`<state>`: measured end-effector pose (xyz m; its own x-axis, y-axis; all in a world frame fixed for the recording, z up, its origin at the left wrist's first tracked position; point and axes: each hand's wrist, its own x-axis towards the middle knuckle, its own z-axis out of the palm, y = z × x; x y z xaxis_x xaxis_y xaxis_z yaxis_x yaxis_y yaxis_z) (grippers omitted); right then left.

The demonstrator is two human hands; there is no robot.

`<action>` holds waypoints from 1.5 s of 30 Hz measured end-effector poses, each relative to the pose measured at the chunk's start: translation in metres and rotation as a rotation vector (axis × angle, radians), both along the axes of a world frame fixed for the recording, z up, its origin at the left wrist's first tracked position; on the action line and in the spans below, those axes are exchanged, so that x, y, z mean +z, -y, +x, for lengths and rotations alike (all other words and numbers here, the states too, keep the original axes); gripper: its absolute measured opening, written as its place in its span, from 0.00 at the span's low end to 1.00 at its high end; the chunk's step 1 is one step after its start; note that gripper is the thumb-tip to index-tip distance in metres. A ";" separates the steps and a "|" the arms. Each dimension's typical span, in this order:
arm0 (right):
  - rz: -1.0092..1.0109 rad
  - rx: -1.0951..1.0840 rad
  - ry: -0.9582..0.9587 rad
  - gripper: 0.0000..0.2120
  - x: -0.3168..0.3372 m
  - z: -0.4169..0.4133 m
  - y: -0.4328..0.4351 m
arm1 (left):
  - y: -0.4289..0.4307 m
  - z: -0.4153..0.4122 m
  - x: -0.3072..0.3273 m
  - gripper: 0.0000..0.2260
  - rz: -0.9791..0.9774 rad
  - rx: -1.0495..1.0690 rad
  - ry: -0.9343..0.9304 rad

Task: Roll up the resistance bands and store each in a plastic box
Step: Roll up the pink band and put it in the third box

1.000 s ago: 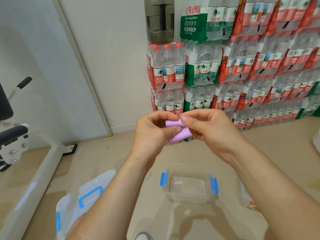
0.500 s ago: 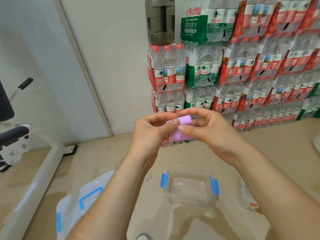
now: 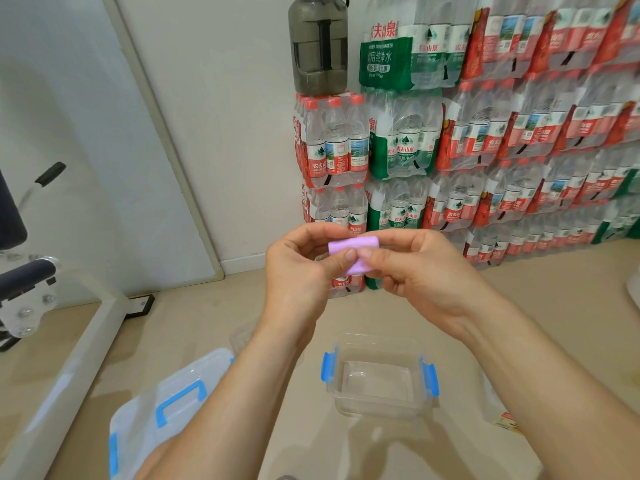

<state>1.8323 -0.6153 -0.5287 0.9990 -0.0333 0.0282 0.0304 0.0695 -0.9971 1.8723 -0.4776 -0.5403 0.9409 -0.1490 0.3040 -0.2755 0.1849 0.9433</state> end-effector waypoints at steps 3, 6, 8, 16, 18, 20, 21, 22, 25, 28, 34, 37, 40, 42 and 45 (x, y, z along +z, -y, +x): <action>0.020 -0.053 -0.007 0.06 0.001 0.000 0.000 | 0.001 -0.002 -0.001 0.15 0.024 -0.035 0.005; -0.024 -0.113 0.005 0.03 -0.001 0.001 0.001 | 0.001 -0.003 -0.001 0.16 0.049 -0.095 -0.028; -0.034 -0.117 0.021 0.04 0.001 0.001 0.003 | -0.001 -0.001 -0.002 0.14 0.033 -0.146 -0.076; 0.132 -0.125 0.109 0.17 0.002 0.003 0.006 | -0.001 -0.003 0.002 0.11 -0.054 -0.172 -0.157; 0.293 -0.088 0.118 0.17 0.000 0.003 0.000 | 0.003 -0.006 0.004 0.13 -0.185 -0.201 -0.210; 0.347 -0.056 0.134 0.16 -0.003 0.004 -0.005 | 0.006 -0.008 0.003 0.13 -0.288 -0.224 -0.273; 0.321 -0.062 0.144 0.16 -0.003 0.004 -0.006 | 0.007 -0.009 0.002 0.14 -0.316 -0.233 -0.293; 0.259 -0.087 0.156 0.14 -0.004 0.004 -0.006 | 0.007 -0.009 0.000 0.14 -0.313 -0.232 -0.296; -0.061 -0.200 0.220 0.10 -0.005 0.004 -0.001 | 0.003 -0.009 0.002 0.10 -0.071 -0.143 -0.137; -0.273 -0.206 0.266 0.11 -0.004 0.004 0.003 | 0.003 -0.013 0.005 0.06 0.131 -0.053 0.055; -0.536 -0.152 0.274 0.12 -0.004 0.001 0.002 | 0.002 -0.007 0.002 0.13 0.249 -0.009 0.131; -0.556 -0.166 0.251 0.10 -0.003 0.002 0.000 | -0.001 -0.005 0.004 0.11 0.315 0.023 0.142; -0.423 -0.138 0.187 0.11 0.001 -0.001 0.004 | -0.007 -0.005 0.008 0.05 0.195 -0.003 0.064; -0.262 -0.013 0.069 0.11 0.004 -0.004 0.006 | -0.012 -0.006 0.012 0.03 0.105 -0.019 0.026; 0.038 0.144 -0.116 0.14 0.005 -0.009 0.009 | -0.017 -0.011 0.017 0.06 0.141 -0.001 0.097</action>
